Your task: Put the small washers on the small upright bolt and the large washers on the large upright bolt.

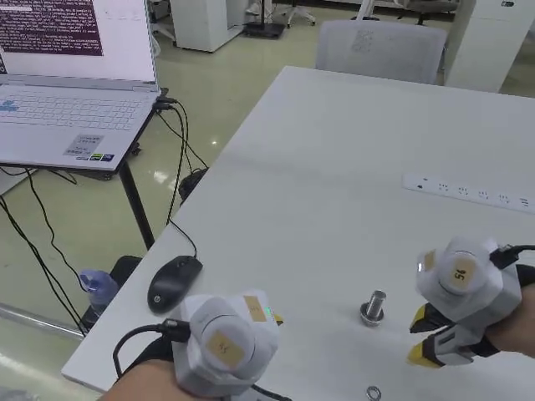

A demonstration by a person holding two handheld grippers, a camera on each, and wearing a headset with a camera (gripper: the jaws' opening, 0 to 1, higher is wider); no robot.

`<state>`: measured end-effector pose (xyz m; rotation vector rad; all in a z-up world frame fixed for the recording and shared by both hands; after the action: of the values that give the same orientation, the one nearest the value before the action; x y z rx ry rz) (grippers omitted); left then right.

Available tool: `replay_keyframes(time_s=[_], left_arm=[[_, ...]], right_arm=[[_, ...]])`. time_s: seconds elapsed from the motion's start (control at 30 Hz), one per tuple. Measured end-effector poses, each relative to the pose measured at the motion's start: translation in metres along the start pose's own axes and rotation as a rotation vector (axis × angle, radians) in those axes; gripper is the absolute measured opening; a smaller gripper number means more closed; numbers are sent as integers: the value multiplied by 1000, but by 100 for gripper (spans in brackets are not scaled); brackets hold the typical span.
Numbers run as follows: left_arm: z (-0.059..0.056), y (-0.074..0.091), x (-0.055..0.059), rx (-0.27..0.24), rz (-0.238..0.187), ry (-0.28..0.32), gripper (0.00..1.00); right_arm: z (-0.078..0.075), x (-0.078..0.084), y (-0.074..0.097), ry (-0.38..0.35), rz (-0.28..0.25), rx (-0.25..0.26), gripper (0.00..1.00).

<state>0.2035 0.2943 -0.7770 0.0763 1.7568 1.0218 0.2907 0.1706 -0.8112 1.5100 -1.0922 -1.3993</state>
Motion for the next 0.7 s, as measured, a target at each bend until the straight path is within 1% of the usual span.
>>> replay_keyframes(time_s=[0.17, 0.27, 0.37, 0.5, 0.7], left_arm=[[-1, 0, -1, 4, -4, -1, 75], [0, 0, -2, 4, -6, -1, 74], [0, 1, -2, 4, -10, -2, 74], [1, 2, -2, 5, -7, -8, 74], [2, 3, 0, 5, -10, -6, 74]], right_arm=[[11, -4, -2, -1, -10, -8, 26], [14, -6, -5, 4, -25, 1, 25], [18, -6, -10, 6, -24, -4, 25], [25, -7, -17, 13, -35, -14, 25], [39, -7, -31, 38, -25, -28, 25]])
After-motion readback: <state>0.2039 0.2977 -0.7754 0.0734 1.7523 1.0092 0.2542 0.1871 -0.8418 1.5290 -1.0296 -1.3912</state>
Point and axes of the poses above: the centre of the closed fingertips' face, and the gripper's own axes: y roughly backward along the fingers, z roughly to its left, x roughly out of its underside, the point moved 1 cm from there along y, roughly backward along the fingers, and after that the axes turned 5 degrees about x, right-handed, at the moved point
